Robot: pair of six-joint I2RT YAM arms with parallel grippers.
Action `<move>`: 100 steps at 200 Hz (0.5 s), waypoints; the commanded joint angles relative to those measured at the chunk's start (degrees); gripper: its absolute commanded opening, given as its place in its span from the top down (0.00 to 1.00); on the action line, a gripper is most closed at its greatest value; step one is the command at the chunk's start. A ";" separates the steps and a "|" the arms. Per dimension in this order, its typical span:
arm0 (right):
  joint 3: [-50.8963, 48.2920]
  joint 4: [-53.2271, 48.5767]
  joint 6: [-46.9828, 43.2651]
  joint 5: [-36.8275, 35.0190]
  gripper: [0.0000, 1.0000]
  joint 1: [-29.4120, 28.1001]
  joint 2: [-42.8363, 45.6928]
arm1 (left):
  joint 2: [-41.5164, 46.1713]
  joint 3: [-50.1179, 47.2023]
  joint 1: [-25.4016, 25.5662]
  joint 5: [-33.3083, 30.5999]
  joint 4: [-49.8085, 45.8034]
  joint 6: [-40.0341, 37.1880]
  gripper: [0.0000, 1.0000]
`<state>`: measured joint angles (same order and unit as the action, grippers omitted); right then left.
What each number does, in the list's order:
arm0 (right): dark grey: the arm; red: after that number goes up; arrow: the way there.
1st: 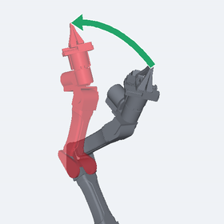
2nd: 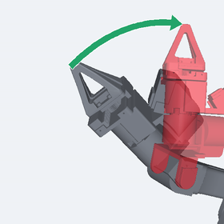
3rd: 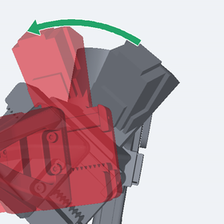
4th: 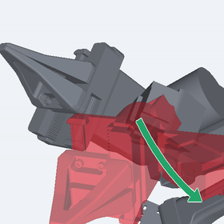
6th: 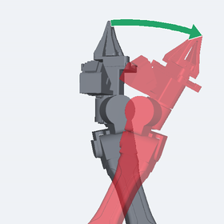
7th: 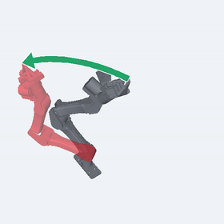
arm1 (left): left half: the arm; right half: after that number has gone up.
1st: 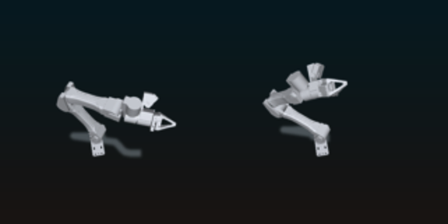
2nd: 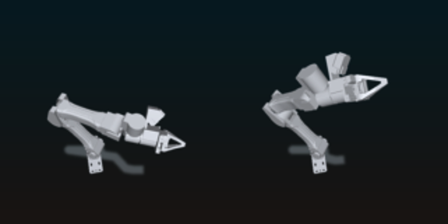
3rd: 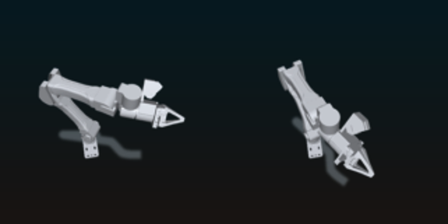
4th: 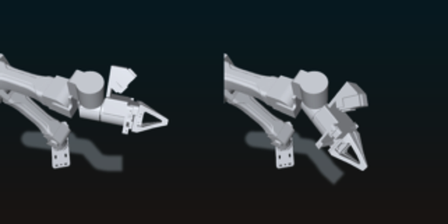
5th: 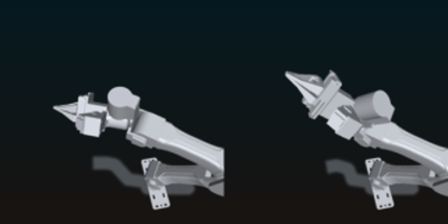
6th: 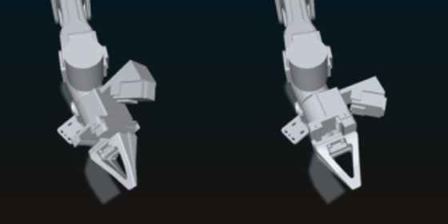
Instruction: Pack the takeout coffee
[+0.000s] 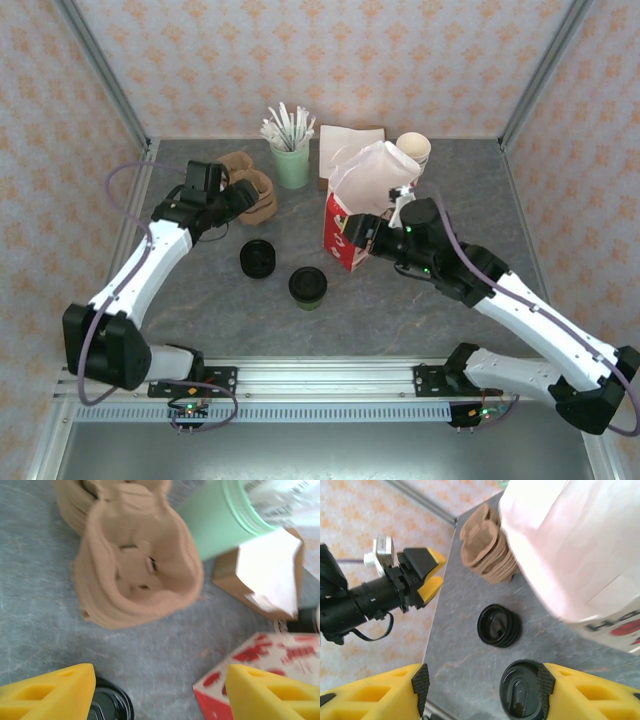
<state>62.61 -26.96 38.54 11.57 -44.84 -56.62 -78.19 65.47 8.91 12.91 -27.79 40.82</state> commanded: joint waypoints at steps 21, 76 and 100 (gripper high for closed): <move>4.50 -5.09 -3.84 2.01 0.38 4.98 1.45 | -8.17 5.89 -3.67 -2.53 4.81 5.48 0.31; 5.46 -5.52 -4.09 5.58 0.39 9.25 0.86 | -14.17 9.05 -4.77 -2.71 4.63 6.64 0.35; 5.73 -5.87 -4.18 6.27 0.39 9.96 0.59 | -14.42 8.63 -4.78 -3.82 4.73 6.82 0.35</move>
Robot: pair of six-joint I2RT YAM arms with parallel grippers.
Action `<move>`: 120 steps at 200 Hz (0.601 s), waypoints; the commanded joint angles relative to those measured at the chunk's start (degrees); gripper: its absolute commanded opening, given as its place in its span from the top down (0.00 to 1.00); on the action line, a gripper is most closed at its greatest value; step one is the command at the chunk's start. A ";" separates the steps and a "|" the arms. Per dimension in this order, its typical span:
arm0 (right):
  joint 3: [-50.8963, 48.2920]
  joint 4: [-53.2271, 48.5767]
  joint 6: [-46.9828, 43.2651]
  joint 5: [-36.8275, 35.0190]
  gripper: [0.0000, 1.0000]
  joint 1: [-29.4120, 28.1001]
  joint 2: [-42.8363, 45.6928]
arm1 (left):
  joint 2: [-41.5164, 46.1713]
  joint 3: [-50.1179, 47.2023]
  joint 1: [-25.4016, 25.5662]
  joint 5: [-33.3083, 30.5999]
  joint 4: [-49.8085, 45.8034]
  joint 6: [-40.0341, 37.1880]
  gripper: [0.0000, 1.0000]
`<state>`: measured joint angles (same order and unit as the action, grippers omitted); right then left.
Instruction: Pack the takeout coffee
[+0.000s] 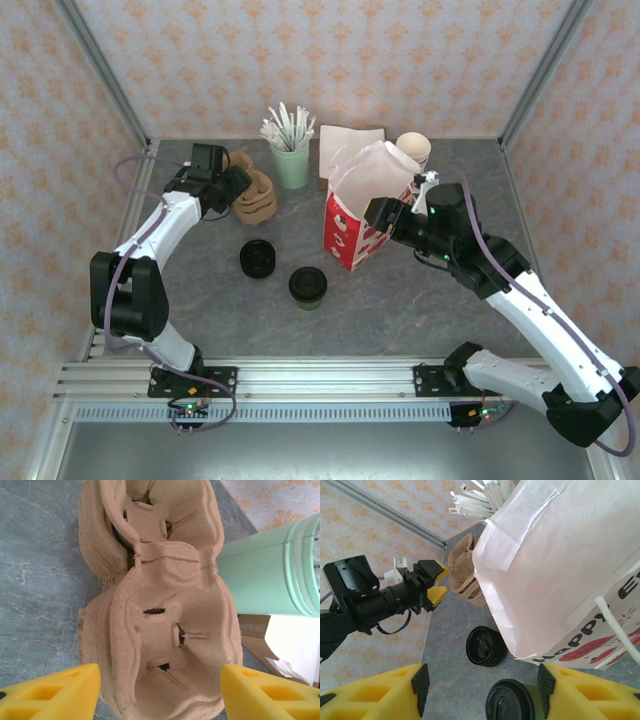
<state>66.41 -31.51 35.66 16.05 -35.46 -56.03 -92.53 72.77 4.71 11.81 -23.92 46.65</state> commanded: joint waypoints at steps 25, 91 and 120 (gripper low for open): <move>2.23 -1.71 -1.64 2.01 0.39 1.04 -0.50 | -0.84 1.32 -0.58 -2.93 0.70 1.05 0.35; 1.92 -1.04 -1.10 2.71 0.40 1.58 -1.71 | -2.79 1.63 -0.62 -2.14 2.02 2.00 0.46; 2.06 -1.10 -1.34 3.08 0.40 1.71 -2.15 | -3.59 2.24 -0.63 -1.27 2.22 2.00 0.55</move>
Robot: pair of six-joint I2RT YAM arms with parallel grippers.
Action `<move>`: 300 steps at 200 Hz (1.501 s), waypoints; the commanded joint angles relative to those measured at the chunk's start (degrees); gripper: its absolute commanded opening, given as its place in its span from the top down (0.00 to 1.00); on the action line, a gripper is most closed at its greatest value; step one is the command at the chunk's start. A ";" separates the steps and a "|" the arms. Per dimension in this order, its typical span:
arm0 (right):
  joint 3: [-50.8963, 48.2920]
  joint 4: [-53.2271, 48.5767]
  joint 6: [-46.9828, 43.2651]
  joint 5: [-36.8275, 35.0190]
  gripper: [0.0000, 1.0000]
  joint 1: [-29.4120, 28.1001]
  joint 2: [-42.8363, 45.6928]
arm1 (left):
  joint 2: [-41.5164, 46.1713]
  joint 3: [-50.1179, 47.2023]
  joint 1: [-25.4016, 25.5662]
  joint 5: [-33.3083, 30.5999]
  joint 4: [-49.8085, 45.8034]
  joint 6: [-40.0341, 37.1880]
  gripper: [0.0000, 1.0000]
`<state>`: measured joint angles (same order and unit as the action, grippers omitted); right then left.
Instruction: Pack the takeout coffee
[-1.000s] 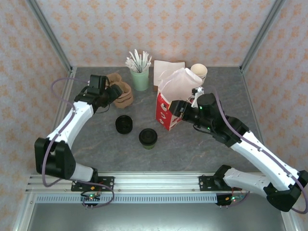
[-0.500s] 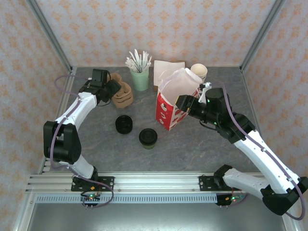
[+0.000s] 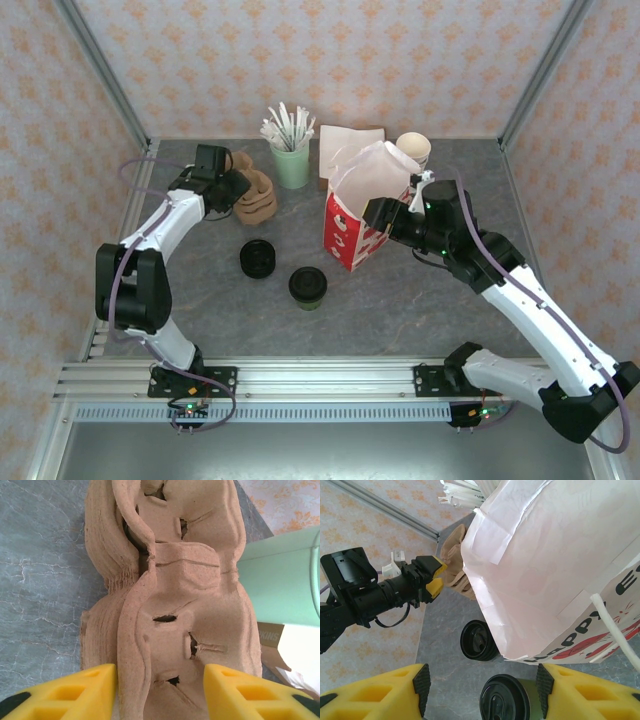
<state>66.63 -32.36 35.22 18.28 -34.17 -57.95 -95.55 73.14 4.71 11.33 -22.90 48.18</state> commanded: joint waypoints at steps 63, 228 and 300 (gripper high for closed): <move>1.66 -0.07 -0.70 1.22 0.41 0.52 -0.41 | -0.78 1.52 -0.65 0.26 2.77 0.97 0.72; 6.40 3.01 1.85 8.64 0.44 3.38 -1.02 | 10.58 5.14 -0.98 1.70 4.79 -1.84 1.00; 12.25 8.46 -0.83 14.88 0.44 3.40 -3.55 | 24.67 14.78 2.56 12.16 -4.28 -15.68 1.00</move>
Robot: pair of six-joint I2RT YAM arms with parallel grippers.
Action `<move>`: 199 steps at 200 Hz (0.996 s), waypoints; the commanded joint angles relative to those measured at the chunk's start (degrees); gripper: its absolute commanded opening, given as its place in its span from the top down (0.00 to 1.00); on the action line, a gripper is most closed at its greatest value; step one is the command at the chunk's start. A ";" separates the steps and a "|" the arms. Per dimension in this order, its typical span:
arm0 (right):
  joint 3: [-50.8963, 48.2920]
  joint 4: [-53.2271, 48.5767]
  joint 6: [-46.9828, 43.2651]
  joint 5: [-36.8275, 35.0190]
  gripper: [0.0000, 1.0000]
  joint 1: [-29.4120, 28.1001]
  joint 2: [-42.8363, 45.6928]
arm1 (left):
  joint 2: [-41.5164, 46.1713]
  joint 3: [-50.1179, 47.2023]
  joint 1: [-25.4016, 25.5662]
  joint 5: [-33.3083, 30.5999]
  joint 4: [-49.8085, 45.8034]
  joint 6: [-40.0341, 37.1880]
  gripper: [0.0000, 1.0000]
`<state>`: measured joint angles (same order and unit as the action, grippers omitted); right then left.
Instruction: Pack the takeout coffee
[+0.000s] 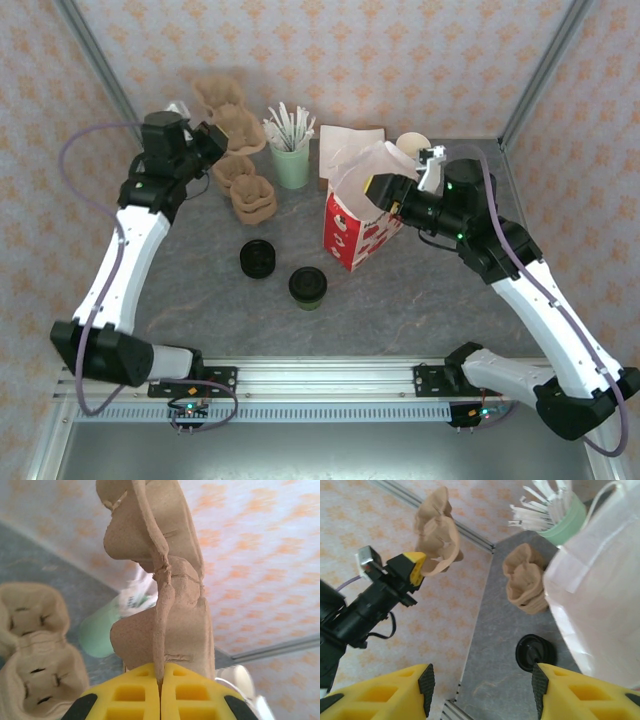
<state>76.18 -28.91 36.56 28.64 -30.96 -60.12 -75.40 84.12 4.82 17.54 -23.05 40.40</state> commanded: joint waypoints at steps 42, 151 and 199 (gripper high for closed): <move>6.03 12.59 -2.99 14.24 0.44 -0.26 -6.78 | 7.81 5.62 9.79 20.05 -2.70 -11.38 0.98; 4.37 21.78 -6.18 18.44 0.49 -4.55 -8.06 | 10.45 -2.90 16.45 28.78 9.74 -4.89 0.99; 3.88 21.40 -7.05 17.36 0.69 -4.64 -6.54 | 9.74 -2.99 16.63 28.78 9.46 -5.16 0.99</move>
<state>80.93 -10.59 30.92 45.28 -35.11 -69.19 -66.11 81.41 20.91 43.77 -16.51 34.68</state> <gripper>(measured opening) 0.367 0.062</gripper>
